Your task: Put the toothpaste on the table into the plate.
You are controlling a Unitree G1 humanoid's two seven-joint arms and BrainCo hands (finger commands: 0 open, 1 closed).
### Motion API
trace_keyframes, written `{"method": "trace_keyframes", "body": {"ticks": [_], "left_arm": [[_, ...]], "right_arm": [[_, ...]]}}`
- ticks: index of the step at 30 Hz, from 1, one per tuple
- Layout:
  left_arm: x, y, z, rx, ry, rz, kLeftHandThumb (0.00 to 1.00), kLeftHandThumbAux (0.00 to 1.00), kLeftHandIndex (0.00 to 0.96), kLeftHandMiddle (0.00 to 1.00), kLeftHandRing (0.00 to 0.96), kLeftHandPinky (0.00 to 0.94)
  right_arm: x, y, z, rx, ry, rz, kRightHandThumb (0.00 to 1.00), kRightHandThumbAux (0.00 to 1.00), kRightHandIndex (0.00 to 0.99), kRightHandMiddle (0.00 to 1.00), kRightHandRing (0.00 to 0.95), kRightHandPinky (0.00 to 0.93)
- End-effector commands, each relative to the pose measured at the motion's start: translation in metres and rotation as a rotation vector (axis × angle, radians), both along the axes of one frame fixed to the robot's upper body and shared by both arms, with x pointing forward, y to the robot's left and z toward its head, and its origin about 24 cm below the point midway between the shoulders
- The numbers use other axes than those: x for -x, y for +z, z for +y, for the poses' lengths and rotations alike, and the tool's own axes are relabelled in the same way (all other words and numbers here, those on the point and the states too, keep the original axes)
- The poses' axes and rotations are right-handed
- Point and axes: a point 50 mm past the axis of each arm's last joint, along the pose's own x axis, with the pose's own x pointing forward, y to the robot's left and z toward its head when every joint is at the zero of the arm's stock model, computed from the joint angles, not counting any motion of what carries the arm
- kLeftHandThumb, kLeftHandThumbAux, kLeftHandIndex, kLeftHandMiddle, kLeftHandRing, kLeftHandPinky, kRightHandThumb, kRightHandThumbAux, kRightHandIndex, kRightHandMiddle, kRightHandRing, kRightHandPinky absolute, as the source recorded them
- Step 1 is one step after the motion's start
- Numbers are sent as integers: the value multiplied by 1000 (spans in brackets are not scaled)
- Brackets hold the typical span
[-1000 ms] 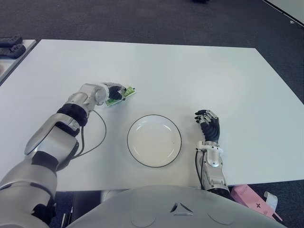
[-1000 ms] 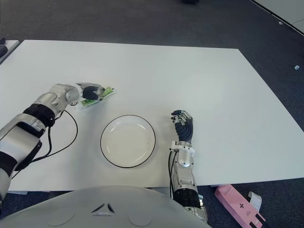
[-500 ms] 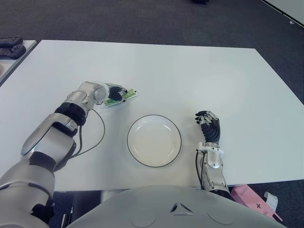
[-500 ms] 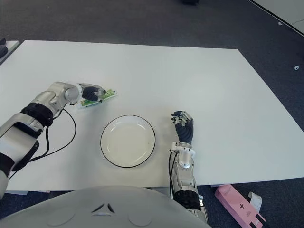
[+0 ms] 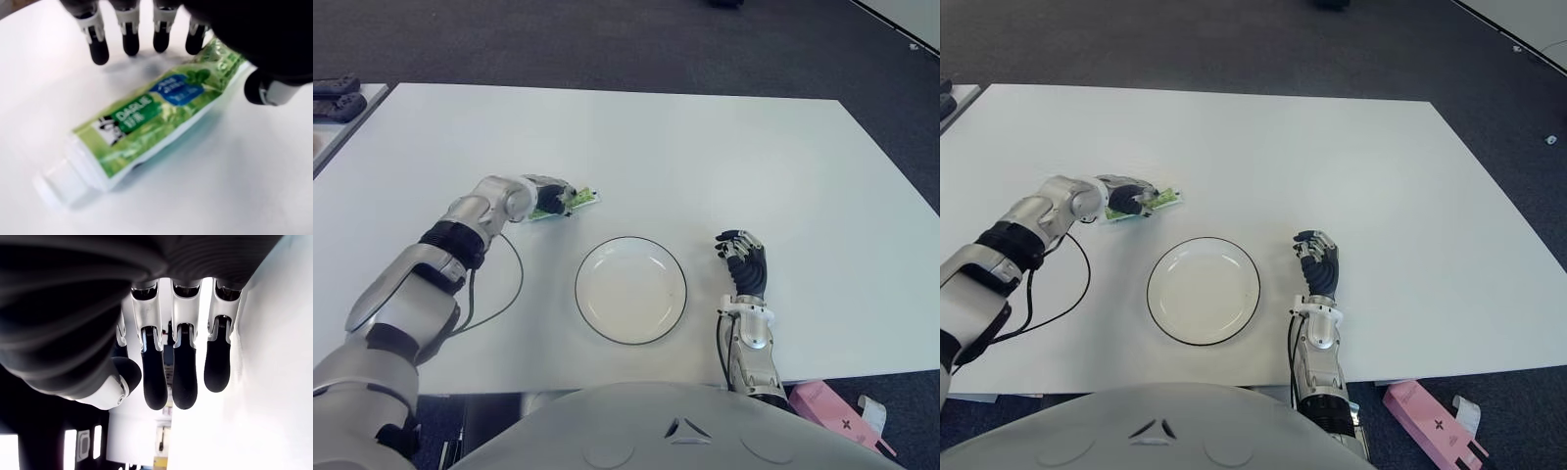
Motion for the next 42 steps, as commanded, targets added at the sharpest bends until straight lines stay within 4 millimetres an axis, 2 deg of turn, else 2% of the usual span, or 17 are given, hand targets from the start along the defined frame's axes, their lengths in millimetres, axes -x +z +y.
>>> {"method": "trace_keyframes", "body": {"ticks": [1,7,12,24,42], "left_arm": [[46,-55,-3,-77,-90,185,457,298,0,52,67,162],[54,-61,-5,-128,-152,98,448,313,0,101,94,186],[61,-68,-6,-173,-171,60,450,331,0,111,99,161],[80,-83,-4,-204,-114,34,487,350,0,86,63,100],[88,-93,-1,-253,-90,18,513,373,0,49,27,88]], "right_arm": [[6,-7,-1,-10,-14,51,710,730,431,492,506,506],[7,-7,-1,-6,-12,54,709,730,430,489,502,502],[8,-6,-2,-8,-10,50,709,730,431,491,501,502],[8,-5,-4,8,-14,45,709,731,430,494,498,498],[9,-4,-5,3,-17,30,707,731,430,498,498,495]]}}
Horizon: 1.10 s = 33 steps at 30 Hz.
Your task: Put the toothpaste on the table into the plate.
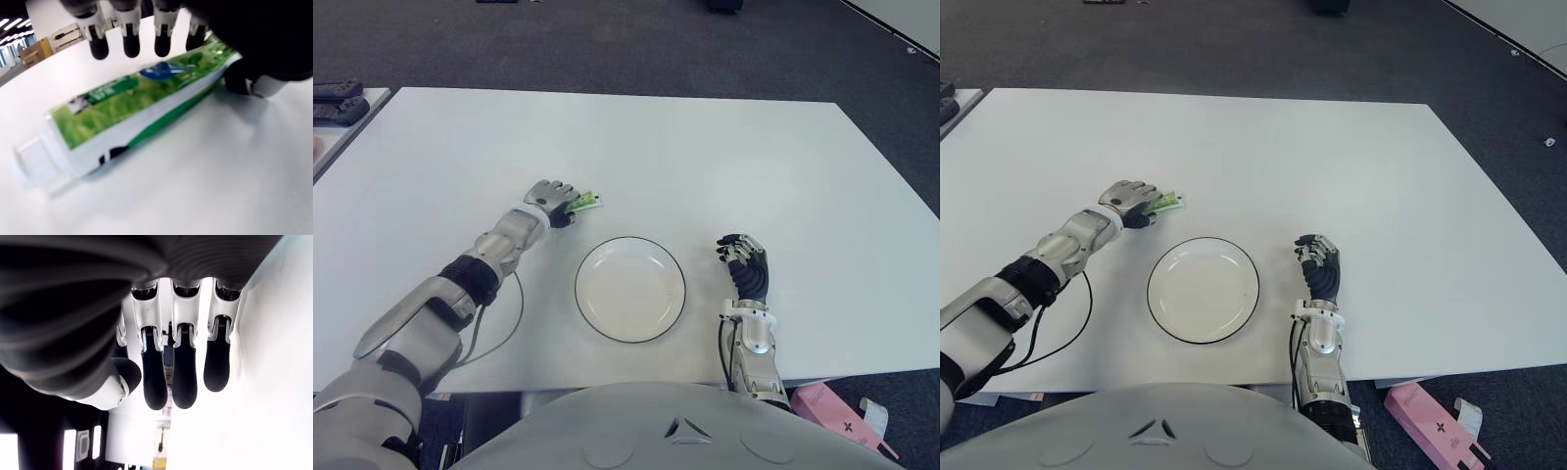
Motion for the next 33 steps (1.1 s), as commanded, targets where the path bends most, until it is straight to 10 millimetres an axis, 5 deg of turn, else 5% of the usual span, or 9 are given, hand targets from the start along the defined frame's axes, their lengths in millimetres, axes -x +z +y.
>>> {"method": "trace_keyframes", "body": {"ticks": [1,12,28,33], "left_arm": [[65,-68,11,-126,-17,299,515,377,0,51,27,88],[67,-66,10,-101,-21,255,545,408,25,122,99,179],[63,-63,17,47,141,245,681,465,392,492,507,571],[62,-65,18,106,188,265,716,652,426,639,653,687]], "right_arm": [[3,-3,-2,-7,-11,16,707,731,430,498,497,495],[3,-2,-3,-8,-6,1,708,731,430,495,494,497],[2,-2,-4,-3,3,-22,711,732,429,492,489,489],[1,-1,-5,9,7,-28,708,733,428,492,490,492]]}}
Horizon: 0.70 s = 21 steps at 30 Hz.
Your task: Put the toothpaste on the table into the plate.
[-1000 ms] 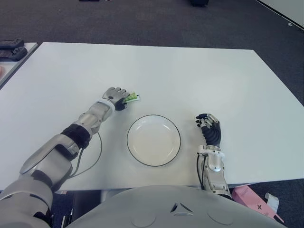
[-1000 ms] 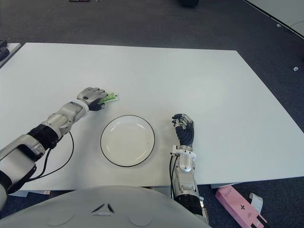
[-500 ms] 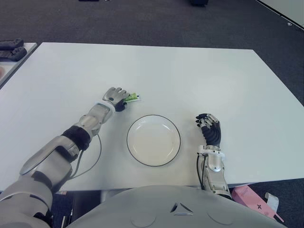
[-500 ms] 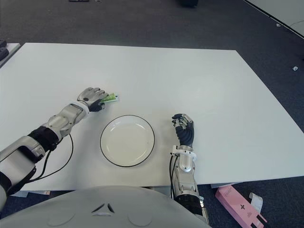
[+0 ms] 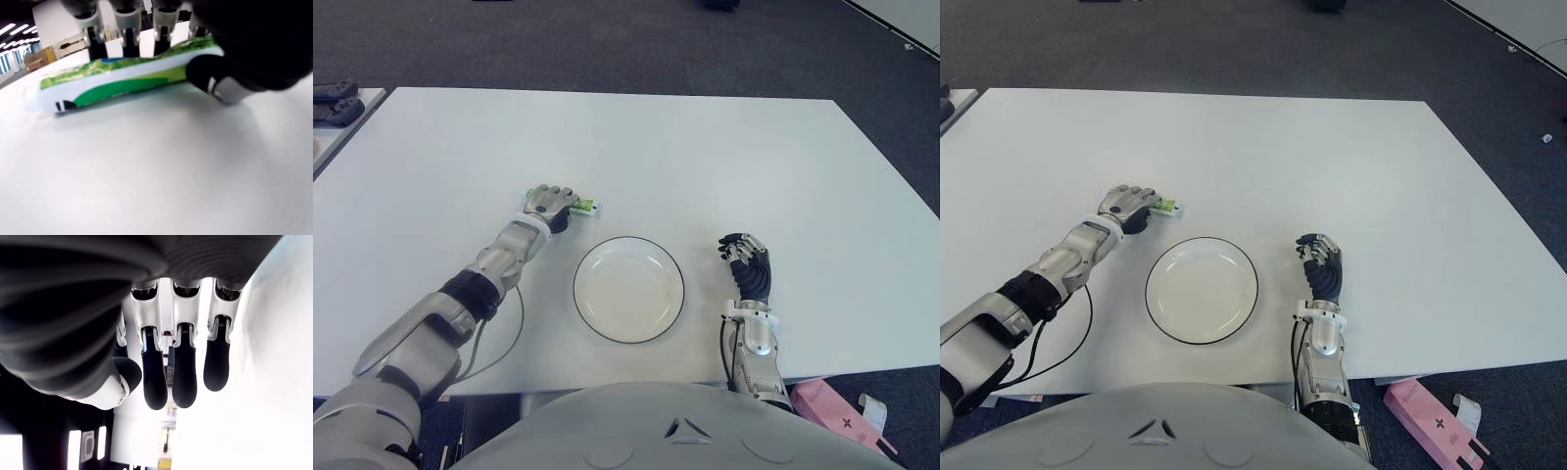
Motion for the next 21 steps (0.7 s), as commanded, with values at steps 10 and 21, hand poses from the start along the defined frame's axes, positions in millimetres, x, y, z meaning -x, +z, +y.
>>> {"method": "trace_keyframes", "body": {"ticks": [10,21], "left_arm": [[46,-56,20,127,186,362,721,695,439,743,739,752],[41,-56,28,278,328,387,719,700,441,765,757,751]], "right_arm": [[-2,-3,-2,0,5,-5,708,733,430,493,498,498],[-3,-2,-2,-8,1,-15,709,733,429,496,492,495]]}}
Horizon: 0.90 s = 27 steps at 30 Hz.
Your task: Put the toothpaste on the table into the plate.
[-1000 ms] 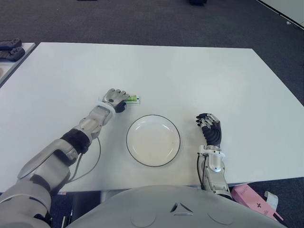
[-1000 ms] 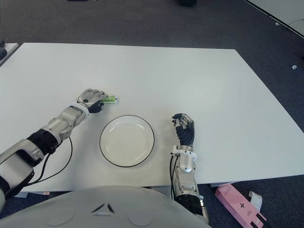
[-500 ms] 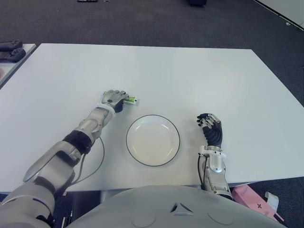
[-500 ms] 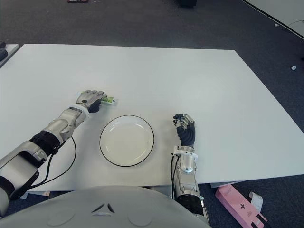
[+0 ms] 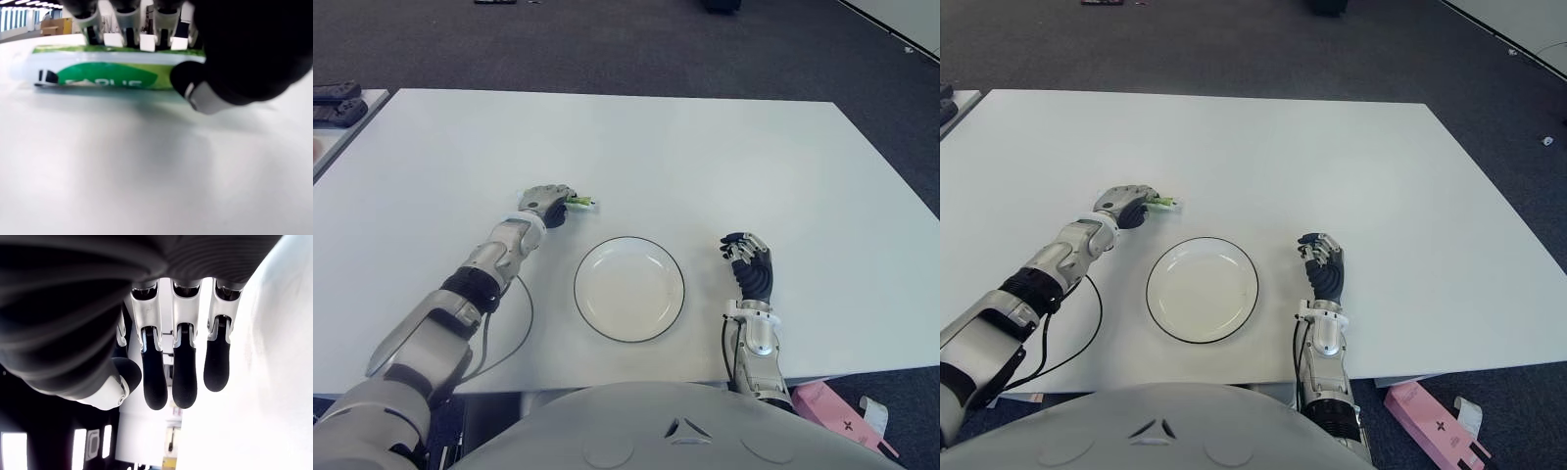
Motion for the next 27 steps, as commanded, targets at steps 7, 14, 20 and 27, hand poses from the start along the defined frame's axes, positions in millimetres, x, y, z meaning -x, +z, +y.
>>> {"method": "trace_keyframes", "body": {"ticks": [7,14,20,27], "left_arm": [[48,-63,29,59,158,358,720,700,442,777,771,772],[48,-66,33,95,183,363,722,701,443,797,800,801],[42,-62,32,158,210,357,722,704,443,808,812,798],[33,-53,34,243,254,317,721,706,442,818,822,806]], "right_arm": [[-2,-2,0,-15,-8,10,709,733,429,494,494,498],[-3,-1,0,-21,-7,4,710,732,430,496,491,488],[-3,-1,1,-25,-7,0,709,733,430,497,491,490],[-4,-1,1,-18,-5,-2,708,733,429,499,492,496]]}}
